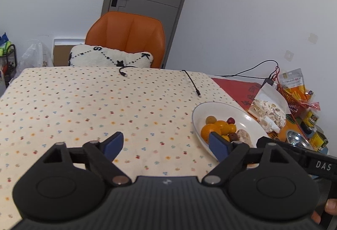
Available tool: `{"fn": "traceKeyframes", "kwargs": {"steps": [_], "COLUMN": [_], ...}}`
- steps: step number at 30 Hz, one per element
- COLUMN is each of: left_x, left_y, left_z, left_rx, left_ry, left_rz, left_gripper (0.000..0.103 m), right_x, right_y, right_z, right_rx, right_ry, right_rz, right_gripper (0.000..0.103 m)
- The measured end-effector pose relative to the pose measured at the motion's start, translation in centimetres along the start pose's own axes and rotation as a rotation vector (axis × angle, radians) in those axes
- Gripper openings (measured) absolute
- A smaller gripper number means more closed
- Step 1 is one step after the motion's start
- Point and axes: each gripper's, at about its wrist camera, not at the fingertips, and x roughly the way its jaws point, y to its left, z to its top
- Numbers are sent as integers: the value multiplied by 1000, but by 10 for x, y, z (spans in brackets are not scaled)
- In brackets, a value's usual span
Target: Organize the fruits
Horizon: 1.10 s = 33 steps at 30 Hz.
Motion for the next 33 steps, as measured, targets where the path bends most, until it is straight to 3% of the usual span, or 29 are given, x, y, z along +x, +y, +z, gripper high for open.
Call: {"fn": "traceKeyframes", "kwargs": {"steps": [8, 33], "left_x": [-19, -77], "left_y": [13, 39], "left_z": [0, -5], "left_rx": [-2, -6], "left_ry": [7, -4], "left_rz": [62, 127], "left_gripper": [97, 98], "right_x": [-4, -33], "right_y": [18, 58], "right_z": [-1, -3], "right_rx": [-21, -92], "right_ry": [9, 35], "right_rz": [22, 90], "right_gripper": [103, 103]}}
